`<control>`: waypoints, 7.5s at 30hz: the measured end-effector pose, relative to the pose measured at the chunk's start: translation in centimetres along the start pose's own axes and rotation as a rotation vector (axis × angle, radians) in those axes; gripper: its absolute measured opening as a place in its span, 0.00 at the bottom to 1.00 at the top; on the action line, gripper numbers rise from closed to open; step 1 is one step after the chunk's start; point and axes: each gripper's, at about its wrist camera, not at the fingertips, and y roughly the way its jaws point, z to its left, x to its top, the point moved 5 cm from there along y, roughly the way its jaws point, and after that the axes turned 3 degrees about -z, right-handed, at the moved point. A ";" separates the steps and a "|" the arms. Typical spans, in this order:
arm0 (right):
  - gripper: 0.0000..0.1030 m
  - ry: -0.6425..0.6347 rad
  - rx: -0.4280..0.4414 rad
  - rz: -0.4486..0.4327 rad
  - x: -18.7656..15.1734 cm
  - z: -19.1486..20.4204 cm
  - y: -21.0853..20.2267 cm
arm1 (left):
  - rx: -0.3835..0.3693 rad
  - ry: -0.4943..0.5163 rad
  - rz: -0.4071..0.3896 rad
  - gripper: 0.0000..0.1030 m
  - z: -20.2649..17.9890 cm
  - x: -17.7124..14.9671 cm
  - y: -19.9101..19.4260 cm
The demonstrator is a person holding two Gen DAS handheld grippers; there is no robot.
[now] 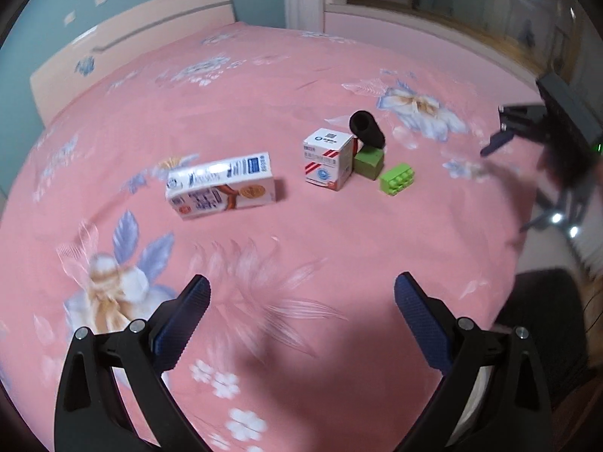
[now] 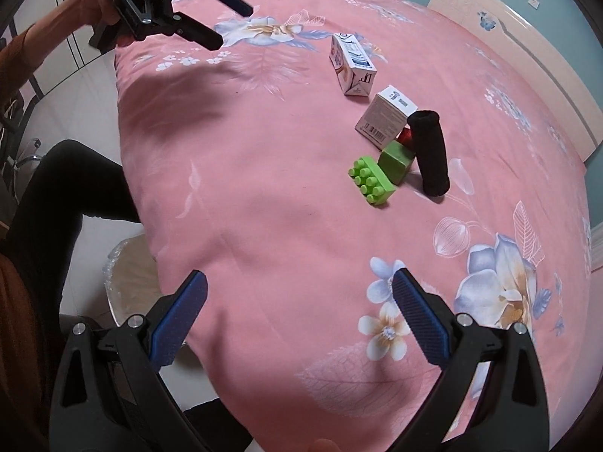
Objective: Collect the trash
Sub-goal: 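Move both tools toward the milk carton and black foam tube, then grasp the white milk carton with left tool while right tool grasps the black foam tube, then carry the milk carton and foam tube toward the trash bowl, then open both tools over the trash bowl to drop carton and foam tube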
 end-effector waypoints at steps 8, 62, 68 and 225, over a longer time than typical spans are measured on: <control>0.94 0.003 0.008 -0.007 1.3 -1.9 0.9 | 0.033 0.128 0.010 0.96 1.3 2.9 1.3; 0.62 0.107 0.085 -0.013 9.7 -13.4 9.3 | -0.153 0.381 0.272 0.78 5.4 7.3 15.1; 0.44 0.108 0.079 -0.040 10.0 -13.6 9.4 | -0.156 0.368 0.288 0.67 5.6 6.9 15.3; 0.92 -0.205 0.275 0.116 -6.5 23.1 4.0 | -0.388 0.397 0.371 0.91 -25.1 -18.3 3.2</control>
